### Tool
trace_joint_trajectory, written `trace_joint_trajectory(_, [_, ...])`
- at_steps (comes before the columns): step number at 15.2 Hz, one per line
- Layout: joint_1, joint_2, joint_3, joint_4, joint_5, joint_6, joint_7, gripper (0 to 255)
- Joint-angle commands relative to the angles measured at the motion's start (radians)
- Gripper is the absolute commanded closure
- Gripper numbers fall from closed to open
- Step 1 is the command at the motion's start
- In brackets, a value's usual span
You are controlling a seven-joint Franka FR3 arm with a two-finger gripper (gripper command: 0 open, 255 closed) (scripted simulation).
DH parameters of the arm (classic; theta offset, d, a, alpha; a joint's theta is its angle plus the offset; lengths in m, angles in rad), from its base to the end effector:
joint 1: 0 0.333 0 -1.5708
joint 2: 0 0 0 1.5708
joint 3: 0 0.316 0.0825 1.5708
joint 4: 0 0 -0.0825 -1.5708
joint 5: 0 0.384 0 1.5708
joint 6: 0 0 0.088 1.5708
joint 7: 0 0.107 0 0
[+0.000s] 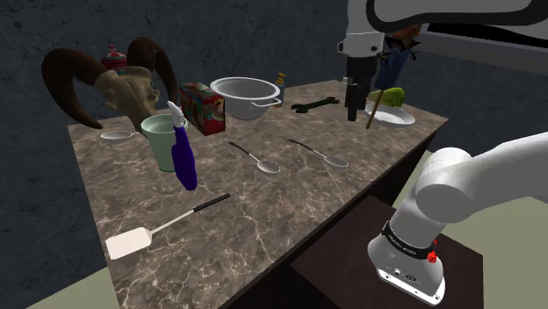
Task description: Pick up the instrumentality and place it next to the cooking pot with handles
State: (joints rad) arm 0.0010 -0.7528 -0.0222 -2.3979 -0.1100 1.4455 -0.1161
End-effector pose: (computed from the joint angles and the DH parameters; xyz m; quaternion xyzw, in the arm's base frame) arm 0.2981 -0.0207 0.5519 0.9927 0.0495 -0.1024 0.0408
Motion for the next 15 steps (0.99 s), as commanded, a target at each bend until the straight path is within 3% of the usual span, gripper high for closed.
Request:
trace_joint_trajectory(1, [0.000, 0.000, 0.000, 0.000, 0.000, 0.000, 0.000, 0])
trace_joint_trajectory(15, [0.166, 0.402, 0.087, 0.135, 0.053, 0.307, -0.162, 0])
